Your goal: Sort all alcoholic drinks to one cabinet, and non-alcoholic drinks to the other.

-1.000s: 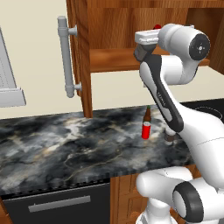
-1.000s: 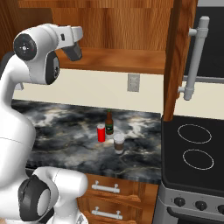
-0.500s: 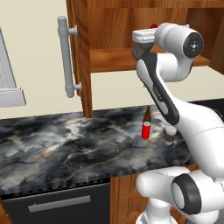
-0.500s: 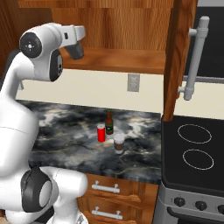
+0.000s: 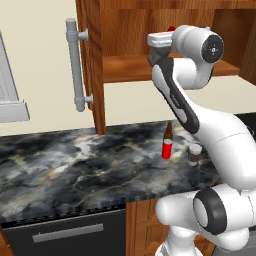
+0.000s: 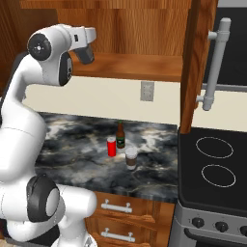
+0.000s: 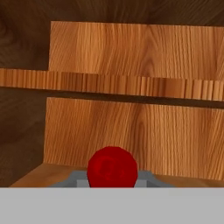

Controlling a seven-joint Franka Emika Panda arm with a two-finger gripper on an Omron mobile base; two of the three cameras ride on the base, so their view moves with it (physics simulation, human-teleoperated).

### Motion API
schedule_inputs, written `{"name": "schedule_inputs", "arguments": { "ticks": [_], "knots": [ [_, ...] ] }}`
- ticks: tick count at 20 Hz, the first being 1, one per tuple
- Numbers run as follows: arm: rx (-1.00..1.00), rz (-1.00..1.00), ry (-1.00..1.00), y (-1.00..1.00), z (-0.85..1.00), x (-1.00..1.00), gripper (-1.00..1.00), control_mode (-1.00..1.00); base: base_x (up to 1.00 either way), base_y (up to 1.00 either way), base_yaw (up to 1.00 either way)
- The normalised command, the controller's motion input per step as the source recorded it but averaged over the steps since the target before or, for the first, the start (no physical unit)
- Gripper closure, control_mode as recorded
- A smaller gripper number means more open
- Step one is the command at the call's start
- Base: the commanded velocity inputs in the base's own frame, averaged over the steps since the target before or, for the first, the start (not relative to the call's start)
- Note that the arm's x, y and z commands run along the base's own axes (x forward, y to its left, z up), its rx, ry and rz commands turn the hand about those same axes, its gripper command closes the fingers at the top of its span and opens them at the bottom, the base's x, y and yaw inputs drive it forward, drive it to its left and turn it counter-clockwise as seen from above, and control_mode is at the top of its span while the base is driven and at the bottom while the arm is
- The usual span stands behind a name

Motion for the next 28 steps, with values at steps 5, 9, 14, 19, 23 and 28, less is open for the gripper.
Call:
{"name": "schedule_inputs", "arguments": {
  "ticks": [5,9,14,19,23,28],
  "knots": [
    [0.01,0.00,0.02,0.07,0.00,0.27,1.00,-1.00,0.00,0.00,0.00],
    [0.00,0.00,0.01,0.07,-0.01,0.26,1.00,-1.00,0.00,0.00,0.00],
    [0.00,0.00,0.00,0.07,-0.07,0.23,1.00,-1.00,0.00,0.00,0.00],
    [0.00,0.00,0.00,0.05,-0.14,0.19,1.00,-1.00,0.00,0.00,0.00],
    [0.01,0.00,0.00,0.03,-0.11,0.20,1.00,-1.00,0.00,0.00,0.00],
    [0.01,0.00,0.00,0.04,-0.11,0.20,1.00,-1.00,0.00,0.00,0.00]
  ]
}}
